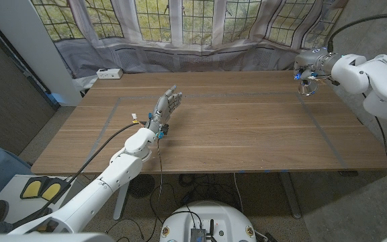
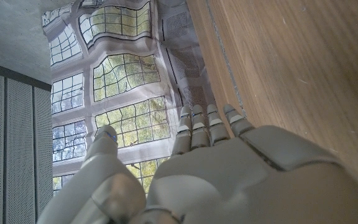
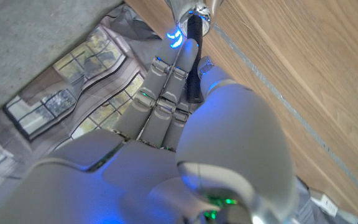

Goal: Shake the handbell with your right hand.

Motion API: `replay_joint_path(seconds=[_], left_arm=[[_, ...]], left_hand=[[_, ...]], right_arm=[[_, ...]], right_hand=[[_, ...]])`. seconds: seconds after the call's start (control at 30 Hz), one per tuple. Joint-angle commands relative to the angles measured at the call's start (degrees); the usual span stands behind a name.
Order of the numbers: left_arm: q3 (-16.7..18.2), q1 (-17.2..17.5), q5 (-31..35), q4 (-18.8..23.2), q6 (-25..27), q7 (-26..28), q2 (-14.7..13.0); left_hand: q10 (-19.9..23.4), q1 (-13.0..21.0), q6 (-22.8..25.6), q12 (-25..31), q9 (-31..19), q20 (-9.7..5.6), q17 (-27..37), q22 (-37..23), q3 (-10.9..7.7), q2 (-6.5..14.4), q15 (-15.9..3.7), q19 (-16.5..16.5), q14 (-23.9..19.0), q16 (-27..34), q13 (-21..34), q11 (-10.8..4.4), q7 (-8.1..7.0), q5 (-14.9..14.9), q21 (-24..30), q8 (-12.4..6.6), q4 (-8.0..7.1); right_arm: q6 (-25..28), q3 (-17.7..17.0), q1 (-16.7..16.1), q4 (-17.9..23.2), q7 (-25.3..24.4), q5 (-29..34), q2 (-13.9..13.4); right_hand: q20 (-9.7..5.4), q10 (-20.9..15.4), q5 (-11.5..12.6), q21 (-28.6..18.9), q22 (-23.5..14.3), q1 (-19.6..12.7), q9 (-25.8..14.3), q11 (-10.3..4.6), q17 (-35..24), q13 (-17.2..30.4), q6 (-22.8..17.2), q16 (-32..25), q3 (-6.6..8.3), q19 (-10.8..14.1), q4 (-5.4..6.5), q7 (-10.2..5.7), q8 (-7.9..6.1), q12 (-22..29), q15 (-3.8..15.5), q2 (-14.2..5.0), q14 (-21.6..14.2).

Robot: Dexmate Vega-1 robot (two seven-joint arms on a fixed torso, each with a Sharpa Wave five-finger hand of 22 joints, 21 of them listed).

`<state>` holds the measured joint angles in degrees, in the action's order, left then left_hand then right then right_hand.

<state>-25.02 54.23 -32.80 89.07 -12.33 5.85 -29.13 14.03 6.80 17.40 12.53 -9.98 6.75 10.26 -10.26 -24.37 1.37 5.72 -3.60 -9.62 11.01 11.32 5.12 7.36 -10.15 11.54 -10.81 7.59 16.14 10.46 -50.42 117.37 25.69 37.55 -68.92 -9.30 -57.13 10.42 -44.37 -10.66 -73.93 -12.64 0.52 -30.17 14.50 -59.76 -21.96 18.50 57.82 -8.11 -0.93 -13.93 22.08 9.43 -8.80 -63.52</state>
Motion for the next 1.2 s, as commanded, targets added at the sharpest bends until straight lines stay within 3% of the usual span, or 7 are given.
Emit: replay_joint_path(seconds=[0.03,0.23,0.63,1.2], left_arm=[[-0.1,-0.1,0.2,0.2,0.3,0.3,0.0],[0.0,0.0,0.3,0.5,0.3,0.5,-0.1],[0.1,0.2,0.3,0.9,0.4,0.5,-0.4],[0.4,1.1,0.4,1.4,-0.2,1.0,-0.4]], left_hand=[[0.2,0.4,0.5,-0.2,-0.3,0.07,0.1,-0.2,-0.33,-0.1,-0.02,0.3,-0.3,-0.2,0.2,0.01,0.17,0.1,-0.1,-0.04,0.1],[0.3,0.4,0.5,-0.2,-0.3,0.07,0.1,-0.2,-0.33,-0.1,0.0,0.3,-0.4,-0.1,0.2,0.14,0.16,0.1,-0.1,-0.04,0.1],[0.2,0.4,0.5,-0.2,-0.3,0.04,0.1,-0.2,-0.33,0.0,0.05,0.3,-0.4,-0.1,0.2,0.1,0.21,0.1,-0.1,-0.04,0.1],[0.2,0.4,0.4,-0.2,-0.3,0.02,0.1,-0.2,-0.33,0.0,0.04,0.3,-0.5,-0.1,0.2,-0.08,0.19,0.1,-0.1,0.01,0.09]], right_arm=[[-1.1,-2.4,-0.7,-2.2,-4.5,-20.0,0.8],[-1.6,-2.0,-1.3,-1.7,-6.6,-25.7,0.0],[0.2,2.7,0.2,-1.4,-10.5,-26.5,-2.2],[0.6,9.9,7.5,-6.6,-10.8,-24.5,-0.4]], right_hand=[[-0.06,-1.8,0.2,-0.6,-0.1,-0.3,-0.3,0.74,-0.3,0.2,0.0,0.0,0.43,0.2,-0.26,0.33,-0.07,0.6,1.03,-0.19,0.7],[0.02,-1.8,0.2,-0.8,-0.1,-0.3,-0.3,0.82,-0.3,0.2,0.0,0.0,0.44,0.2,-0.27,0.56,-0.08,0.5,0.88,-0.19,0.7],[0.24,-1.7,0.2,-1.2,0.0,-0.3,-0.3,0.78,-0.3,0.3,0.1,0.2,0.48,-0.2,-0.29,0.72,-0.05,0.4,0.69,-0.2,0.9],[0.3,-1.7,0.3,-1.9,0.0,-0.3,-0.4,0.95,-0.5,0.4,0.1,0.2,0.52,-0.4,-0.29,0.77,-0.06,0.4,0.57,-0.25,0.9]])
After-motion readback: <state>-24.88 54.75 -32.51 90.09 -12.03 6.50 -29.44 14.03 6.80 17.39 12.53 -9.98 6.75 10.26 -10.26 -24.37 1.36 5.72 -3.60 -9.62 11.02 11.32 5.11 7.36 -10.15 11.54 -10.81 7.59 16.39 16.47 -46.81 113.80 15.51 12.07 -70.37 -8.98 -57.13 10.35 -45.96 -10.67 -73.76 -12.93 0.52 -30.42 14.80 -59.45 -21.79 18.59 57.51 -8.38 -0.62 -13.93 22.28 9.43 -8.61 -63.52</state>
